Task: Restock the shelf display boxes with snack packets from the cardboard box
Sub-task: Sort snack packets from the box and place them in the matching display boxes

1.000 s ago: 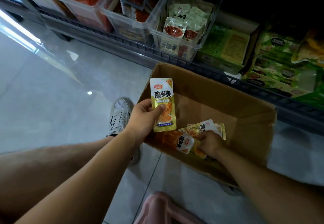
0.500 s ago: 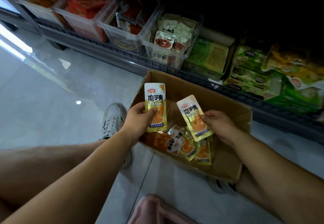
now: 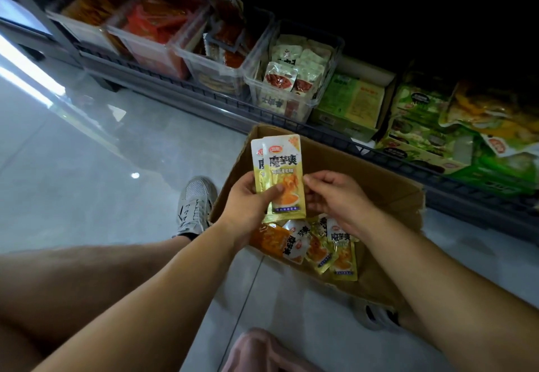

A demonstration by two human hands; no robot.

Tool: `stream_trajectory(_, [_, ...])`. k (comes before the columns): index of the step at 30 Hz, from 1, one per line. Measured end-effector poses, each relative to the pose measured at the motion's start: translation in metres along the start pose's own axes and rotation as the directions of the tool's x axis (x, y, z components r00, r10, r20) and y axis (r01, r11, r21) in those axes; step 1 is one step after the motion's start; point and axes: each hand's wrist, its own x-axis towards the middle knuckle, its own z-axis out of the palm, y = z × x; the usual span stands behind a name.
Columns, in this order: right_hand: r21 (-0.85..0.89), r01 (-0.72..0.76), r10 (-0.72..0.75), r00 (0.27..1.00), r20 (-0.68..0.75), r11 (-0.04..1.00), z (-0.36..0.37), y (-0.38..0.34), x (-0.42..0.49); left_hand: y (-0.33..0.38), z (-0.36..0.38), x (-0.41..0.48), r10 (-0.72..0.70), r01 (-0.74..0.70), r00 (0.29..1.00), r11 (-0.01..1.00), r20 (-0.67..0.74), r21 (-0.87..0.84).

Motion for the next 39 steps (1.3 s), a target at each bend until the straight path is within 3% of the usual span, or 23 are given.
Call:
stream_trajectory(4, [-0.357,-0.101,0.033,0.981,-0.19,0.929,-0.033,0.033,0.03,0.0,-0.012,0.008,-0.013,0.016,0.999,0.998,-0.042,0.061])
stream_trajectory(7, [-0.414,-0.201,0.071,0.948,-0.309,0.888,-0.053,0.07,0.05,-0.004,-0.016,0.015,-0.016,0.024,0.998,0.993,-0.065,0.119])
stream_trajectory(13, [-0.592,-0.241,0.195,0.971,-0.142,0.769,-0.044,0.135,0.056,-0.008,-0.016,0.022,-0.045,0.054,0.996,0.992,-0.083,0.113])
stream_trajectory(17, [-0.747,-0.15,0.091,0.989,-0.12,0.648,-0.03,0.153,0.06,-0.01,-0.018,0.025,-0.038,0.048,0.995,0.993,-0.088,0.108])
stream_trajectory(21, [-0.662,-0.103,0.125,0.992,-0.014,0.742,-0.035,0.145,0.064,-0.011,-0.019,0.026,-0.045,0.053,0.996,0.992,-0.078,0.111])
stream_trajectory(25, [-0.447,-0.109,0.066,0.992,-0.109,0.888,-0.049,0.105,0.056,-0.009,-0.018,0.024,-0.047,0.056,0.995,0.992,-0.086,0.114])
stream_trajectory(35, [-0.599,-0.015,-0.181,0.947,-0.267,0.801,-0.064,0.044,0.016,-0.005,-0.008,0.016,-0.042,0.052,0.995,0.993,-0.09,0.107])
stream_trajectory(37, [-0.515,0.031,-0.216,0.928,-0.303,0.856,-0.06,0.035,0.009,-0.005,-0.005,0.014,-0.045,0.055,0.995,0.992,-0.092,0.109])
stream_trajectory(39, [-0.299,0.062,-0.154,0.943,-0.296,0.952,-0.052,0.024,0.004,-0.005,-0.002,0.012,-0.05,0.059,0.996,0.992,-0.08,0.11])
